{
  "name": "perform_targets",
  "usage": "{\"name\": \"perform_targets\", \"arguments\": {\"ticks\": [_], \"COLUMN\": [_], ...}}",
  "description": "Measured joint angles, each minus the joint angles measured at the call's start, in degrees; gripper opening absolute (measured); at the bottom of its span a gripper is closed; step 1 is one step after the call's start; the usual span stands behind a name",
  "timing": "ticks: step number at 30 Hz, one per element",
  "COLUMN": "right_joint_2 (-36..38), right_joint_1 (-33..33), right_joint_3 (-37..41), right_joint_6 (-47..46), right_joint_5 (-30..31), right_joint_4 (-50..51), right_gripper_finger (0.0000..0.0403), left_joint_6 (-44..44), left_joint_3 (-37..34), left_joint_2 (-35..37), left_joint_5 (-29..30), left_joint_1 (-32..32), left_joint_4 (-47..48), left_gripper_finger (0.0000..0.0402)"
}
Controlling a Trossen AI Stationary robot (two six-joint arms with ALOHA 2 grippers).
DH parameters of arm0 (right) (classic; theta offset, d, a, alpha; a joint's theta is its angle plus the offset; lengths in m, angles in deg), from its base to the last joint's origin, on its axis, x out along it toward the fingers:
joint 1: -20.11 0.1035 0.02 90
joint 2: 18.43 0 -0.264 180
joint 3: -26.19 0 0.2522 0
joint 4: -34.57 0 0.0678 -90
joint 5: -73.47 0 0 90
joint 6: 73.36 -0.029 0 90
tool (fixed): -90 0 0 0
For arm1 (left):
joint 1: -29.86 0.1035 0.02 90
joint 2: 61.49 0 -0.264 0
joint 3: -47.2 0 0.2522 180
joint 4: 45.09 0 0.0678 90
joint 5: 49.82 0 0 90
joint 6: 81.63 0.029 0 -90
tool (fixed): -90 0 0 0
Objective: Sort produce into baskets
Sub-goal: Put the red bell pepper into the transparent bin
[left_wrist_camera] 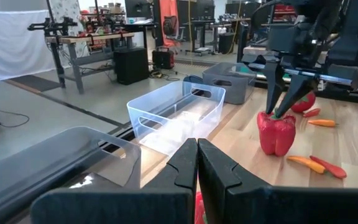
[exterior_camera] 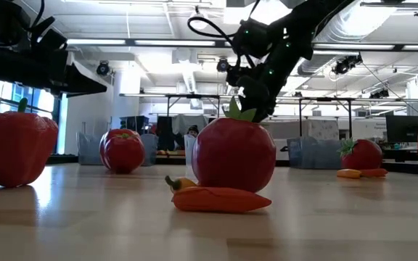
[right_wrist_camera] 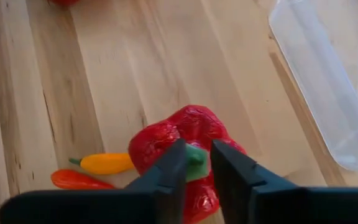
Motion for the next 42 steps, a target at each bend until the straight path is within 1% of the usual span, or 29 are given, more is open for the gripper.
{"name": "perform_targets", "arguments": {"ticks": [3, 5, 10, 15, 19, 21, 26, 31, 33, 38, 42], "right_joint_2": [0.1, 0.2, 1.5, 4.6, 5.4, 5.1, 1.8, -4.2, -6.5, -11.4, -13.6], "right_joint_1": [0.0, 0.0, 0.0, -0.8, -4.1, -6.5, -13.9, -19.6, -21.1, -24.0, -25.0], "right_joint_3": [0.0, 0.0, 0.0, -0.3, -5.0, -8.1, -15.3, -19.6, -21.0, -23.2, -23.4], "right_joint_6": [0.4, 0.9, 0.9, 0.5, -0.4, 0.9, 7.0, 15.9, 19.2, 23.8, 26.1], "right_joint_5": [-1.0, -1.7, -2.8, -2.9, -1.5, -0.9, -1.0, -5.7, -6.0, -9.8, -9.8], "right_joint_4": [0.0, 0.0, 0.0, 0.2, 2.9, 4.0, 6.2, 7.6, 8.2, 8.5, 8.0], "right_gripper_finger": [0.0020, 0.0007, 0.0008, 0.0004, 0.0003, 0.0003, 0.0003, 0.0002, 0.0002, 0.0002, 0.0002], "left_joint_6": [0.0, 0.0, 0.0, 0.0, -0.1, -0.1, 0.0, 0.0, 0.0, 0.0, 0.0], "left_joint_3": [0.0, 0.0, 0.0, 0.0, 0.0, 0.0, 0.0, 0.0, 0.0, 0.0, 0.0], "left_joint_2": [0.0, 0.0, 0.0, 0.0, 0.0, 0.0, 0.0, 0.0, 0.0, 0.0, 0.0], "left_joint_5": [0.0, 0.0, 0.0, 0.0, 0.0, 0.0, 0.0, 0.0, 0.0, 0.0, 0.0], "left_joint_1": [0.0, 0.0, 0.0, 0.0, 0.0, 0.0, 0.0, 0.0, 0.0, 0.0, 0.0], "left_joint_4": [0.1, 0.1, 0.2, 0.1, 0.1, 0.1, 0.1, 0.1, 0.1, 0.2, 0.3], "left_gripper_finger": [0.0000, 0.0000, 0.0000, 0.0000, 0.0000, 0.0000, 0.0000, 0.0000, 0.0000, 0.0000, 0.0000]}}
